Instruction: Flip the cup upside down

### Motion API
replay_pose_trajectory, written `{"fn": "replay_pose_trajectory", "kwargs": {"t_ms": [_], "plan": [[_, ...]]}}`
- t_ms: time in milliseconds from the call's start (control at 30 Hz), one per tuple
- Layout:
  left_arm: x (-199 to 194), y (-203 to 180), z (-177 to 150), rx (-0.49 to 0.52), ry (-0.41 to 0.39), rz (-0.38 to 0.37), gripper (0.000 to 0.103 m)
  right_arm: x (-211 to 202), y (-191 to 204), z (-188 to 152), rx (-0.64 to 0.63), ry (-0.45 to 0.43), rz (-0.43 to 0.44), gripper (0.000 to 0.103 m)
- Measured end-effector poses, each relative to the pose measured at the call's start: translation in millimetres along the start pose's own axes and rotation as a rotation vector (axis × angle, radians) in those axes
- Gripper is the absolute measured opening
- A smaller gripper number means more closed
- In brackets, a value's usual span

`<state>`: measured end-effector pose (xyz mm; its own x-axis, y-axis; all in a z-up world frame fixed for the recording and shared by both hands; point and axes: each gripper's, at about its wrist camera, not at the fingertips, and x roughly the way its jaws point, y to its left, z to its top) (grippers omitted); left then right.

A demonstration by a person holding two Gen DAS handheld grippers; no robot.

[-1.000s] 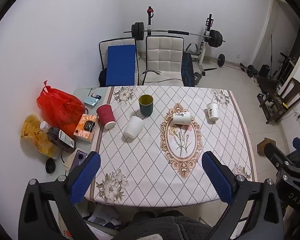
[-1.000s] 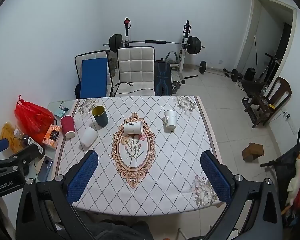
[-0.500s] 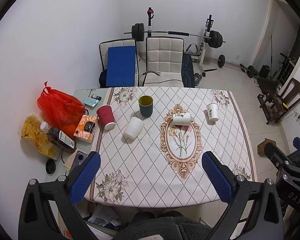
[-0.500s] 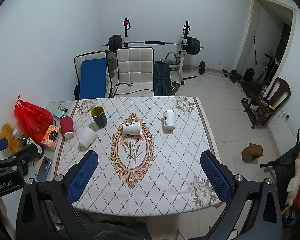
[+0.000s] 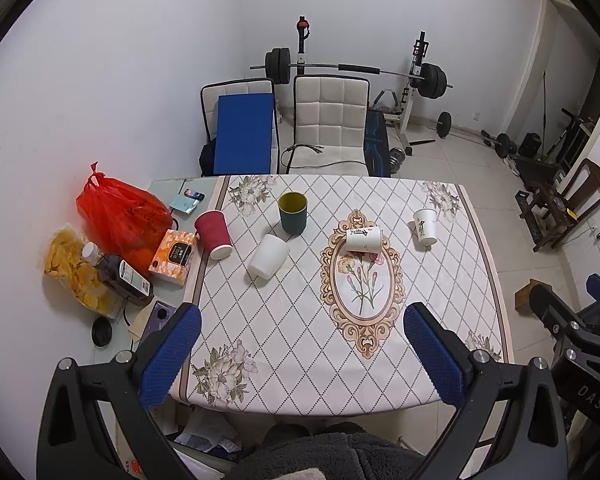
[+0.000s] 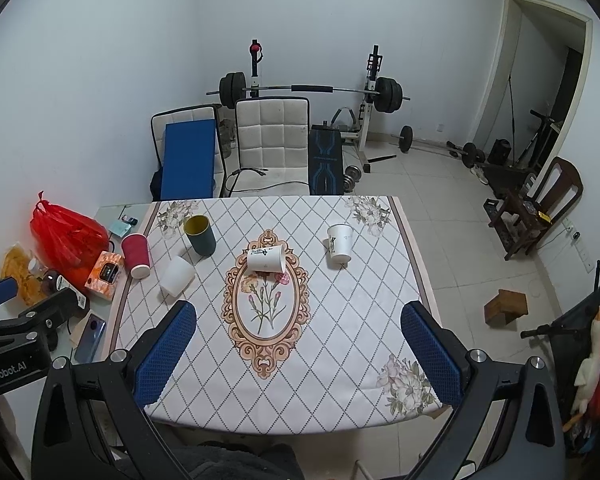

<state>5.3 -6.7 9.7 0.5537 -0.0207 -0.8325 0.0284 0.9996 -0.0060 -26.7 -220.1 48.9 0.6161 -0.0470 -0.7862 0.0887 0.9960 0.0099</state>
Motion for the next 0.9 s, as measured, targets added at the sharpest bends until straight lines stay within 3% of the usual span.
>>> {"fn": "replay_pose_trajectory", "kwargs": {"t_ms": [900], "plan": [[-2.5, 2.4, -1.6, -0.015, -0.017, 0.020, 0.103, 5.7, -3.4, 1.7, 0.006, -0.006, 0.013, 0.103]]}}
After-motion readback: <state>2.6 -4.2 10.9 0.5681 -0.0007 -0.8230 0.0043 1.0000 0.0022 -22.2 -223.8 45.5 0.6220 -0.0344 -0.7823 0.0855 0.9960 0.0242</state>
